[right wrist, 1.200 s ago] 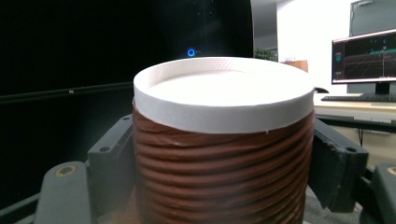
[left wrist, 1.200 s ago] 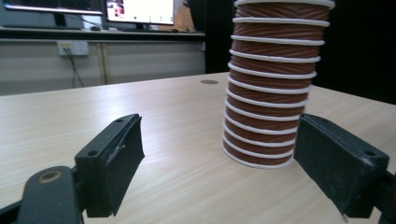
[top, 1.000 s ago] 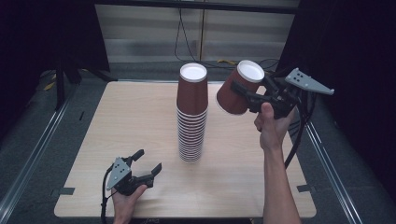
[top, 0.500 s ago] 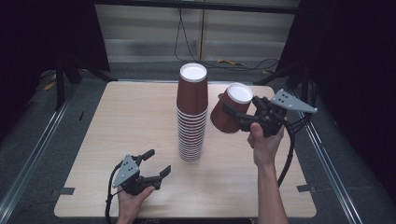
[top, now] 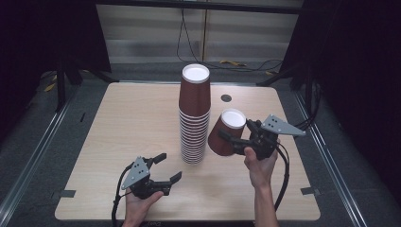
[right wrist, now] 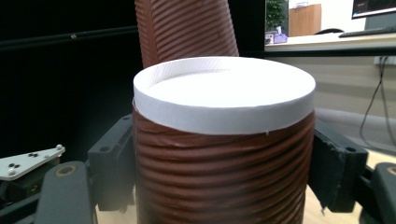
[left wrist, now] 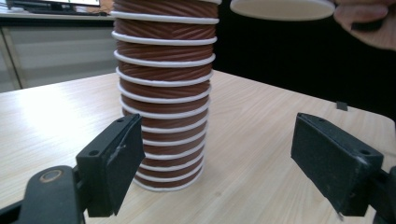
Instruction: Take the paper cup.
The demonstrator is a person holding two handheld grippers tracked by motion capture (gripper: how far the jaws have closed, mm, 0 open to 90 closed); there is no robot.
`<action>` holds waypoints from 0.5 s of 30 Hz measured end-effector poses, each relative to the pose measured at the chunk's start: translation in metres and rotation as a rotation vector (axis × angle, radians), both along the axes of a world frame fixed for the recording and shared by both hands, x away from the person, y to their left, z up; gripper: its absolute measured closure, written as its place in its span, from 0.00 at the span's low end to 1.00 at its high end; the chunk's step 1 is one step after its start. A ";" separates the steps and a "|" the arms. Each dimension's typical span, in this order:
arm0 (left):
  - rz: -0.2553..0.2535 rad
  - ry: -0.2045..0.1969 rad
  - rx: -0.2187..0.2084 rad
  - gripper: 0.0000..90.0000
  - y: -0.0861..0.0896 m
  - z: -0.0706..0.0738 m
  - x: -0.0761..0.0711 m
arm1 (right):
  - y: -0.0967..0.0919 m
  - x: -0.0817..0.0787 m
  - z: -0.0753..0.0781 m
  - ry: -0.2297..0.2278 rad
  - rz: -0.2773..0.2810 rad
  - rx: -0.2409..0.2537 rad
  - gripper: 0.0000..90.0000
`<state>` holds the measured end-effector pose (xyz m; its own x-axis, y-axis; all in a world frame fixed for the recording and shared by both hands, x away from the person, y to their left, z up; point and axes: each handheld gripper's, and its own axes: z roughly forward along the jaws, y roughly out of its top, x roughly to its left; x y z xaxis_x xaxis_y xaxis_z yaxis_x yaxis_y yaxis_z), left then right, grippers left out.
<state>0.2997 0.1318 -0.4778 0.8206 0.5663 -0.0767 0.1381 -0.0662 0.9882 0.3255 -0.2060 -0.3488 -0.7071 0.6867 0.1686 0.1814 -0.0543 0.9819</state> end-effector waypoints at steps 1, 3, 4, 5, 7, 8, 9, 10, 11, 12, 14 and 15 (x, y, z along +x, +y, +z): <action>0.000 0.000 0.000 0.19 0.000 0.000 0.000 | 0.000 0.000 0.000 0.000 0.000 0.000 0.24; -0.007 0.008 -0.012 0.19 -0.003 0.000 -0.001 | 0.001 -0.002 -0.007 0.011 0.005 0.001 0.24; -0.017 0.007 -0.001 0.18 -0.005 0.001 -0.001 | 0.003 -0.004 -0.013 0.024 0.014 -0.006 0.24; -0.017 0.007 -0.001 0.18 -0.005 0.001 -0.001 | 0.003 -0.004 -0.013 0.024 0.014 -0.006 0.24; -0.026 0.008 0.006 0.18 -0.008 0.001 -0.001 | 0.007 -0.004 -0.017 0.034 0.026 -0.009 0.24; -0.034 0.004 0.009 0.18 -0.009 0.002 -0.001 | 0.009 -0.005 -0.019 0.035 0.031 -0.017 0.24; -0.038 0.002 0.010 0.18 -0.010 0.003 -0.002 | 0.011 -0.005 -0.021 0.039 0.038 -0.017 0.24; -0.045 -0.008 0.021 0.18 -0.012 0.004 -0.001 | 0.016 -0.006 -0.025 0.041 0.052 -0.023 0.24; -0.045 -0.008 0.021 0.18 -0.012 0.004 -0.001 | 0.018 -0.007 -0.026 0.043 0.056 -0.025 0.24; -0.055 -0.004 0.013 0.18 -0.014 0.005 0.000 | 0.021 -0.007 -0.028 0.046 0.062 -0.025 0.24; -0.071 -0.001 0.006 0.18 -0.016 0.005 0.000 | 0.025 -0.008 -0.032 0.053 0.071 -0.028 0.24; -0.071 -0.001 0.006 0.18 -0.016 0.005 0.000 | 0.025 -0.008 -0.032 0.053 0.071 -0.028 0.24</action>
<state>0.2995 0.1159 -0.4724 0.8587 0.5073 -0.0727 0.1318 -0.0814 0.9879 0.3180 -0.1813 -0.3805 -0.7448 0.6402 0.1882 0.2352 -0.0120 0.9719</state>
